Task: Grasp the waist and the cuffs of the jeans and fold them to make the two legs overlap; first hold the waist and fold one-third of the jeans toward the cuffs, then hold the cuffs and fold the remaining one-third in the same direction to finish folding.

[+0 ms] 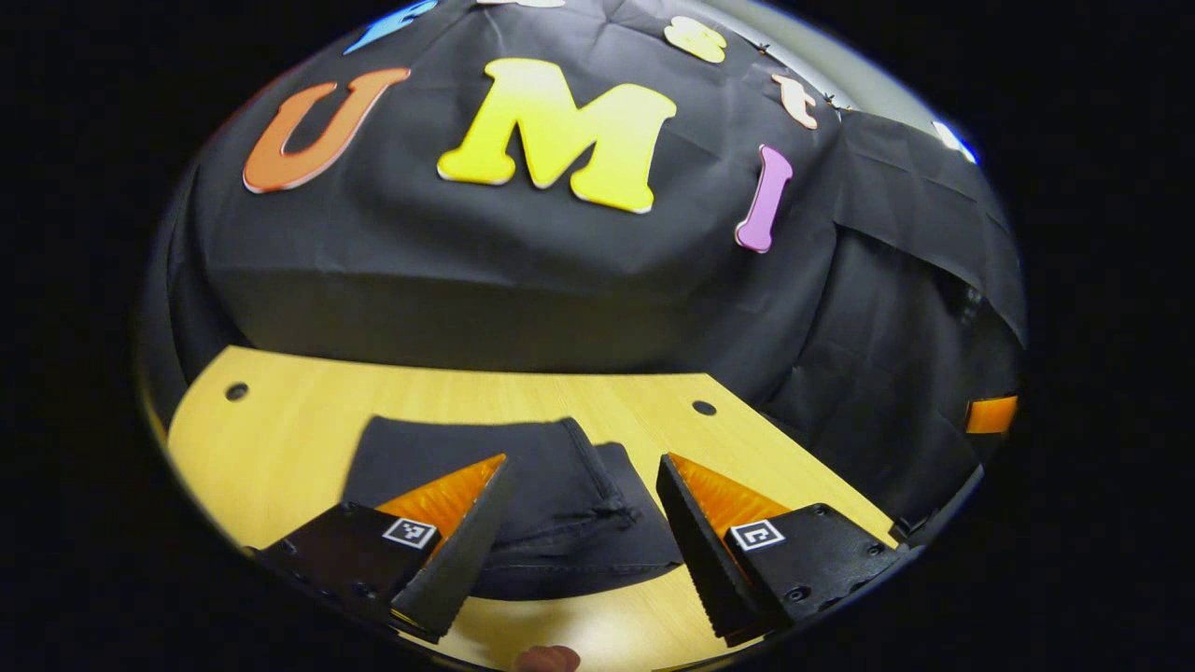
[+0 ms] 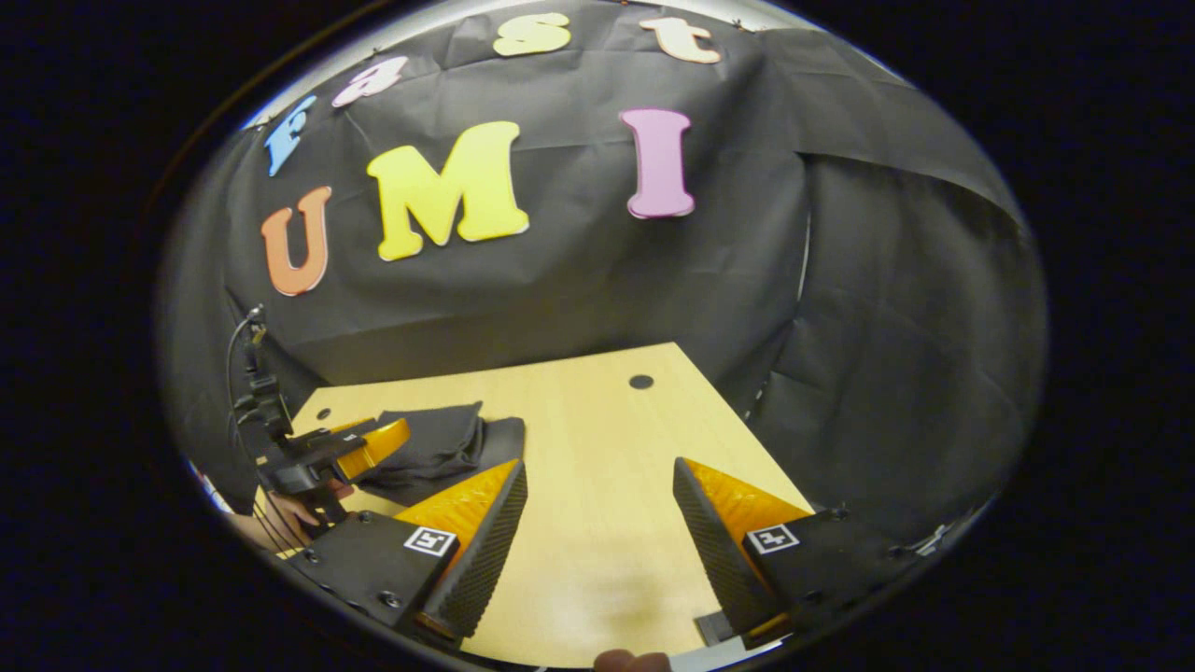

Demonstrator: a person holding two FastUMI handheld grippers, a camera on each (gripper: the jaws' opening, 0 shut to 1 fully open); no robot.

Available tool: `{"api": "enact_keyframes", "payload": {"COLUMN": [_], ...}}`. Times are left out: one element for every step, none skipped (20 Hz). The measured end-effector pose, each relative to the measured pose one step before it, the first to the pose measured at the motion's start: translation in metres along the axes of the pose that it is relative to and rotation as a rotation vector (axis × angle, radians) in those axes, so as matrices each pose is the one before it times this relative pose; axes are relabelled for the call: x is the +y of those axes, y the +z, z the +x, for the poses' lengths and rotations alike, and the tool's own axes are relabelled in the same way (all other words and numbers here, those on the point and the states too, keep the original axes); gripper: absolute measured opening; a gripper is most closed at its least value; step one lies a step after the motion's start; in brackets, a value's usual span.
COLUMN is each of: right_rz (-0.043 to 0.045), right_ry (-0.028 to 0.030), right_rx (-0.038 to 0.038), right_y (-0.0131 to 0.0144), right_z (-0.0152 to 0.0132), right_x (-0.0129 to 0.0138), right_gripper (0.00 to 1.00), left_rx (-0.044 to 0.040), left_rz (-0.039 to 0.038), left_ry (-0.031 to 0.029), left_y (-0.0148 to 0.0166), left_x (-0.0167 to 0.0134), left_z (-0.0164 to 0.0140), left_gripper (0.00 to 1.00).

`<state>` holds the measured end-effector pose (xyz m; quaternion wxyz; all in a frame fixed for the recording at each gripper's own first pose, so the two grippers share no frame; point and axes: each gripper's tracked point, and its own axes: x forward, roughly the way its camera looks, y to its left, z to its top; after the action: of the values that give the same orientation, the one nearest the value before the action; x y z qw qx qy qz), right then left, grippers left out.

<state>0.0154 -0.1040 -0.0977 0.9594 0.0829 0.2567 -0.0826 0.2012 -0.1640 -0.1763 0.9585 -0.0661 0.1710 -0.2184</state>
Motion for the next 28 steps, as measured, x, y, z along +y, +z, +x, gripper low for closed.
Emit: {"api": "enact_keyframes", "payload": {"right_rz": [-0.01272, -0.01405, -0.01671, -0.01597, -0.01734, -0.01699, -0.01724, -0.00955, -0.00221, -0.00106, 0.00199, 0.00593, 0.00726, 0.01192, 0.01549, 0.01244, 0.00572, -0.00331, -0.01027, -0.00774, -0.00229, -0.00067, -0.00359, 0.00128, 0.00063, -0.00409, -0.00905, -0.00887], "right_ry": [0.01884, 0.01901, 0.02094, 0.0236, 0.02004, 0.01911, 0.01481, 0.01062, 0.02058, 0.00699, 0.00307, 0.00236, -0.00066, -0.00452, -0.00456, -0.00599, 0.00003, 0.00442, -0.00035, -0.0013, 0.00048, -0.0006, -0.00995, -0.00504, -0.00252, 0.00317, 0.00092, -0.00184], "right_rx": [-0.03038, -0.03504, -0.03333, -0.03343, -0.0363, -0.03546, -0.03259, -0.03142, -0.02959, -0.02894, -0.02403, -0.01856, -0.01549, -0.01261, -0.00322, 0.00666, 0.01252, 0.00362, 0.00188, 0.00323, 0.00202, -0.00264, -0.00352, -0.00295, -0.00269, 0.00159, 0.00217, 0.00212], "right_y": [0.00922, 0.01194, 0.01167, 0.01137, 0.01197, 0.01225, 0.00916, 0.00997, 0.01218, 0.01032, 0.00868, 0.00649, 0.0037, 0.00295, -0.00078, -0.00486, -0.00629, -0.00432, -0.00325, -0.00216, -0.00247, -0.00006, -0.00027, 0.0008, -0.00027, -0.00133, -0.00126, -0.00097], "right_z": [0.00471, 0.00331, 0.00456, 0.00337, 0.00295, 0.00264, 0.00239, 0.00271, -0.00458, 0.0013, 0.00002, 0.00027, -0.0001, -0.00131, -0.00129, -0.00237, -0.0032, -0.00203, -0.00095, -0.00227, -0.00243, -0.00075, 0.0014, -0.00031, 0.00043, 0.00067, 0.00071, 0.00044], "right_x": [0.01113, 0.01125, 0.01344, 0.01241, 0.01243, 0.01189, 0.01122, 0.00931, 0.0082, 0.00975, 0.00602, 0.00696, 0.00624, 0.00361, 0.00427, 0.00439, 0.00397, 0.00454, 0.00161, 0.00039, -0.00079, -0.00097, -0.00447, -0.00306, -0.00097, -0.00023, 0.00017, -0.00055], "right_gripper": [0.96, 0.97, 0.96, 0.96, 0.94, 0.94, 0.96, 0.96, 0.94, 0.96, 0.96, 0.96, 0.94, 0.94, 0.94, 0.94, 0.94, 0.94, 0.94, 0.94, 0.94, 0.94, 0.94, 0.94, 0.94, 0.94, 0.94, 0.94], "left_rx": [-0.03798, -0.03502, -0.03497, -0.03229, -0.04065, -0.05789, -0.04679, -0.03854, -0.03222, -0.01025, -0.00338, 0.00084, -0.01106, -0.01127, -0.0055, 0.00414, 0.0157, 0.00773, 0.00539, 0.01138, 0.00682, 0.00782, 0.00135, 0.00541, 0.00719, 0.00355, 0.00392, 0.00219], "left_rz": [0.01461, 0.00332, 0.00201, 0.00269, 0.01047, 0.00638, -0.00508, -0.00951, -0.00708, -0.00743, 0.00595, 0.0083, 0.01137, 0.00957, -0.00392, -0.00906, 0.0018, 0.00859, -0.00095, -0.00813, 0.00132, 0.01052, 0.01463, 0.00427, -0.00265, -0.00448, -0.00121, 0.00317], "left_ry": [0.04013, 0.02996, 0.03235, 0.03553, 0.04209, 0.04807, 0.02855, 0.01855, 0.02141, 0.01233, 0.00929, 0.00719, 0.00357, 0.00995, 0.00228, -0.0049, -0.00846, 0.00561, -0.00179, -0.00791, -0.00936, -0.00357, 0.00096, -0.00271, -0.00514, -0.00363, -0.00221, -0.00136], "left_y": [0.02116, 0.02123, 0.02254, 0.01909, 0.02303, 0.02389, 0.02195, 0.01916, 0.01438, 0.01175, 0.01102, 0.0039, 0.00496, 0.00435, 0.00184, -0.00268, -0.00679, -0.00421, -0.00349, -0.00414, -0.00294, -0.00447, -0.00217, -0.00171, -0.00304, -0.00163, -0.00057, -0.0002], "left_x": [0.01236, 0.00818, 0.01027, 0.01028, 0.01194, 0.01345, 0.00782, 0.00448, 0.00467, 0.00217, 0.00078, 0.00013, 0.00282, 0.00144, 0.00103, -0.00364, -0.00615, -0.00137, -0.00198, -0.0045, -0.00357, -0.00182, 0.00112, -0.00048, -0.00198, -0.00092, -0.00099, -0.00023], "left_z": [-0.00975, -0.0101, -0.01092, -0.0125, -0.01209, -0.01074, -0.00794, -0.00804, -0.00751, -0.00763, -0.00669, -0.0046, -0.0062, -0.00679, -0.00641, -0.00459, -0.00267, -0.00341, -0.00237, -0.00101, -0.00122, 0.00009, 0.00016, 0.00125, 0.00065, 0.00041, 0.00015, 0.00096], "left_gripper": [0.98, 0.98, 0.98, 0.98, 0.98, 0.98, 1.0, 0.97, 0.97, 0.97, 0.97, 0.98, 0.98, 0.98, 0.98, 0.98, 0.98, 0.98, 0.98, 0.98, 0.98, 0.98, 0.98, 0.98, 0.98, 0.98, 0.98, 0.98]}}
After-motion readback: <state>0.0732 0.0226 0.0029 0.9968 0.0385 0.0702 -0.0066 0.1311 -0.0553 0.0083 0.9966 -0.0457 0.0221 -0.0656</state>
